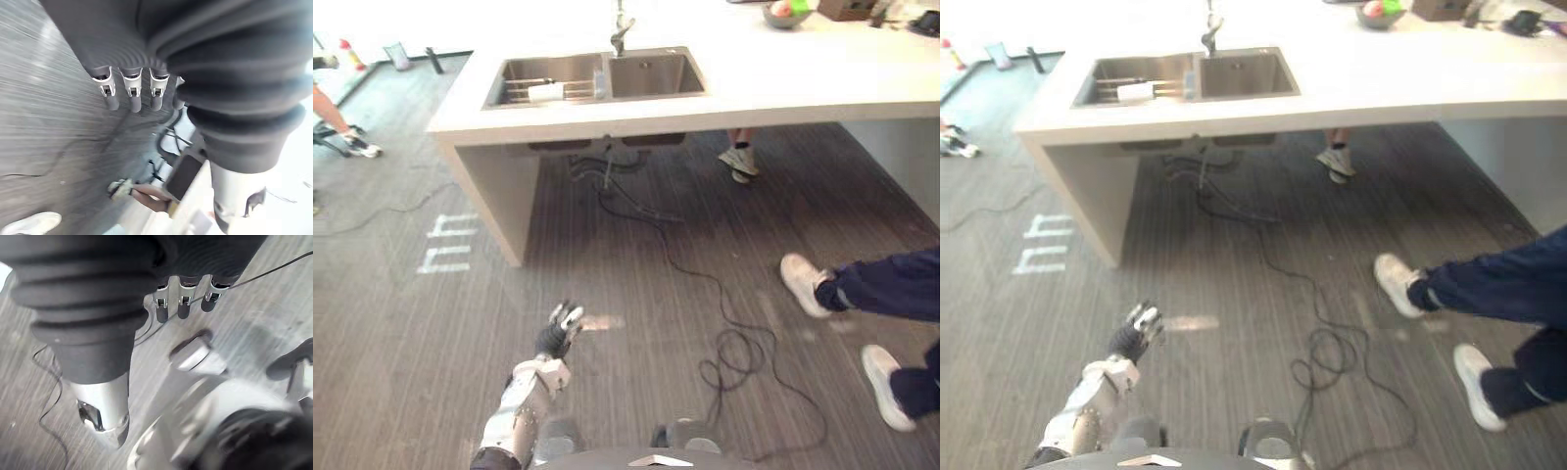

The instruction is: Walk over to the sink, pick up the cup, carry it to the dishwasher, place the cup inside the dishwasher, then close the dishwasher door

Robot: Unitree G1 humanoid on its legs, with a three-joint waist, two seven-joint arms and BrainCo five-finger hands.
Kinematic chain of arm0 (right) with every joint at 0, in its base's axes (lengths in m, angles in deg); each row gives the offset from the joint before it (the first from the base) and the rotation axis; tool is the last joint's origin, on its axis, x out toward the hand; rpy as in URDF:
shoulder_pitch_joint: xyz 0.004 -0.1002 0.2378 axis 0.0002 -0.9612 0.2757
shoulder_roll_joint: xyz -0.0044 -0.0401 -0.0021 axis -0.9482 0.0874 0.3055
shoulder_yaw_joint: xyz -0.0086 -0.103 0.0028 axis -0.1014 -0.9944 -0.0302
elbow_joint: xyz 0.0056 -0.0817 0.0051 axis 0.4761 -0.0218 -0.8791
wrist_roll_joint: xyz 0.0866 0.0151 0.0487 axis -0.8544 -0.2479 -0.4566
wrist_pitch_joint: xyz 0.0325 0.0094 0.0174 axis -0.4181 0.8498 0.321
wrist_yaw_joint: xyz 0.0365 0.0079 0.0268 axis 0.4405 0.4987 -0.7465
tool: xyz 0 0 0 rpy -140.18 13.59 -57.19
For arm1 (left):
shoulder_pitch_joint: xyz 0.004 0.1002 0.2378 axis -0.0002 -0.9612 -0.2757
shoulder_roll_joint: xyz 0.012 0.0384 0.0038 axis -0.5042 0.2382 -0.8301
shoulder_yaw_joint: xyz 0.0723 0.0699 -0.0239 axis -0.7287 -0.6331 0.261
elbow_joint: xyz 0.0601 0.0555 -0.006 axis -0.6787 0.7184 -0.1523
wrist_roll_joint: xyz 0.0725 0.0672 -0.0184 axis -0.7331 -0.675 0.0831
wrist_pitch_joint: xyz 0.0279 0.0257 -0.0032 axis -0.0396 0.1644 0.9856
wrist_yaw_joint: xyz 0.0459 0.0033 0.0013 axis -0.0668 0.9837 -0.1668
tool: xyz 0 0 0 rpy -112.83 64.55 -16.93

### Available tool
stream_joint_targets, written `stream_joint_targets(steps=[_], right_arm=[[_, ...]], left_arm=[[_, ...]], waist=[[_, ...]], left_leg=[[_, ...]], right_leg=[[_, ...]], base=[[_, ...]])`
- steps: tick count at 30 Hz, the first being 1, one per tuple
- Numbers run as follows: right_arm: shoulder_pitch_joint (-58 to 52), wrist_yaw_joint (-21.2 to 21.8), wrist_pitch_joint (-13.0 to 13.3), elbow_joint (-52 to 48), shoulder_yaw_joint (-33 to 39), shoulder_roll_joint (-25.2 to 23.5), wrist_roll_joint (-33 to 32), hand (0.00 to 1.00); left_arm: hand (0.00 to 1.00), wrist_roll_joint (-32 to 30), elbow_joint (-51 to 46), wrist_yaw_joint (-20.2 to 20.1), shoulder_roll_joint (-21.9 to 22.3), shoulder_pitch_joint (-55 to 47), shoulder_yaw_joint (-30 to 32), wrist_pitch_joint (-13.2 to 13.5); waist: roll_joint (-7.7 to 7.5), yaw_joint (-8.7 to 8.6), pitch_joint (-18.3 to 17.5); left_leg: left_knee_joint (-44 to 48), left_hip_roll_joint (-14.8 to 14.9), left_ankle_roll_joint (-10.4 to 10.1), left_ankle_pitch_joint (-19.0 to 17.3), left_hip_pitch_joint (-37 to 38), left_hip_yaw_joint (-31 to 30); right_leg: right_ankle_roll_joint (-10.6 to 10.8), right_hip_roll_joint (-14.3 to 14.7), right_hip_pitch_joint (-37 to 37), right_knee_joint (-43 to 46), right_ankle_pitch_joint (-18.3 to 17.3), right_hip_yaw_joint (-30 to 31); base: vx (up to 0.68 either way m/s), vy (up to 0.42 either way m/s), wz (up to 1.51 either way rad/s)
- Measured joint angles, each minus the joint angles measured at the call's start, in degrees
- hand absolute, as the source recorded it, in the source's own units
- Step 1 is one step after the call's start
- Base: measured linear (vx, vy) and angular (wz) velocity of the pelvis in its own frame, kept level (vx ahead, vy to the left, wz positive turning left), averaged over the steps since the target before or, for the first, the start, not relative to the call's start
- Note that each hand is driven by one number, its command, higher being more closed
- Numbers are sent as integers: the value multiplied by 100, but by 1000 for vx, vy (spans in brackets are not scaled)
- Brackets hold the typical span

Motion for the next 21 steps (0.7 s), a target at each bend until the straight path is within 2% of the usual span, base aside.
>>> stream_joint_targets(steps=[1,2,3,4,5,6,7,8,9,10,11,13,14,15,16,17,18,19,21], right_arm=[[79,20,42,-8,-53,53,5,0],[230,95,95,-86,-222,82,12,0],[309,146,183,-260,-370,79,58,0],[333,180,206,-306,-433,97,75,0],[283,179,193,-387,-435,134,88,0],[172,173,155,-404,-431,154,88,0],[175,157,114,-350,-430,116,86,0],[211,166,30,-221,-413,-49,71,0],[224,162,-32,-183,-369,-102,47,0],[272,123,-123,-106,-283,-132,-9,0],[307,84,-184,19,-140,-134,-18,0],[234,53,-359,234,345,-131,-156,0],[203,52,-403,285,540,-137,-171,0],[81,51,-363,302,741,-235,-176,0],[34,52,-350,284,990,-206,-161,0],[27,57,-346,299,1109,-222,-128,0],[30,56,-332,313,1238,-261,-112,0],[32,68,-258,300,1385,-382,-109,0],[26,113,-223,327,1460,-626,-109,0]], left_arm=[[0,1,-238,0,-34,3,42,25],[0,8,-703,-3,-69,35,186,60],[0,53,-1086,58,-81,112,301,78],[0,70,-1249,91,-68,138,358,96],[0,112,-1516,242,-64,190,422,156],[0,118,-1651,315,-75,215,483,239],[0,117,-1653,308,-97,251,616,243],[0,118,-1619,324,-164,380,920,247],[0,120,-1672,311,-166,465,1087,250],[0,150,-1850,294,-165,545,1298,259],[0,161,-2070,290,-167,550,1439,259],[0,158,-2759,299,-172,553,1637,255],[0,152,-3020,294,-169,566,1709,242],[0,80,-3291,294,-182,610,1754,219],[0,-39,-3626,308,-305,686,1767,218],[0,-99,-3705,329,-353,689,1761,215],[0,-162,-3757,361,-375,693,1760,219],[0,-246,-3769,479,-401,711,1770,252],[0,-251,-3754,607,-477,720,1847,361]], waist=[[-13,61,-2],[-39,139,3],[-63,182,8],[-62,200,3],[42,220,-33],[224,259,-111],[250,285,-142],[-123,260,-145],[-260,287,-137],[-367,334,-90],[-398,367,-82],[-430,492,-102],[-465,507,-150],[-638,450,-216],[-639,449,-259],[-681,429,-297],[-698,397,-322],[-654,428,-320],[-566,401,-334]], left_leg=[[-410,-87,9,-33,-151,166],[-1576,-221,34,-4,-359,397],[-3095,-399,-28,281,-380,391],[-3926,-481,-74,618,-324,375],[-5341,-475,-168,1480,-137,317],[-5759,-324,103,2417,-16,250],[-5629,-287,127,2937,28,205],[-5455,-532,135,2722,41,289],[-5422,-636,164,2641,30,308],[-5345,-746,170,2499,25,313],[-5255,-829,219,2396,38,324],[-5212,-1043,309,2129,165,401],[-5280,-1180,327,2052,256,421],[-5188,-1301,447,1872,326,527],[-4752,-1427,618,1403,388,500],[-4775,-1510,641,1333,474,470],[-4817,-1553,645,1274,572,454],[-4964,-1551,634,1223,802,437],[-5329,-1449,577,1240,1224,303]], right_leg=[[86,-9,136,-137,51,67],[125,-47,365,-381,60,195],[225,-102,566,-539,16,326],[287,-109,679,-603,-24,390],[434,52,924,-671,-191,553],[524,251,1198,-673,-462,691],[551,250,1343,-661,-581,756],[440,21,1479,-690,-675,859],[411,-75,1470,-639,-674,851],[351,-182,1434,-477,-636,860],[254,-268,1388,-307,-563,848],[259,-508,1127,553,-450,857],[398,-660,859,1181,-330,834],[732,-1002,511,2001,6,846],[1256,-1265,95,3124,576,845],[1195,-1420,-52,3456,743,797],[1081,-1553,-235,3763,677,732],[701,-1663,-592,4104,322,496],[450,-1579,-1068,3748,-299,67]], base=[[448,4,-69],[469,16,-71],[489,22,-68],[503,61,-59],[530,100,-48],[534,138,-43],[578,216,-15],[434,184,6],[481,181,20],[369,112,17],[418,126,15],[323,94,16],[347,95,39],[483,65,43],[519,51,39],[437,31,16],[306,66,-1],[279,78,-7],[332,60,1]])
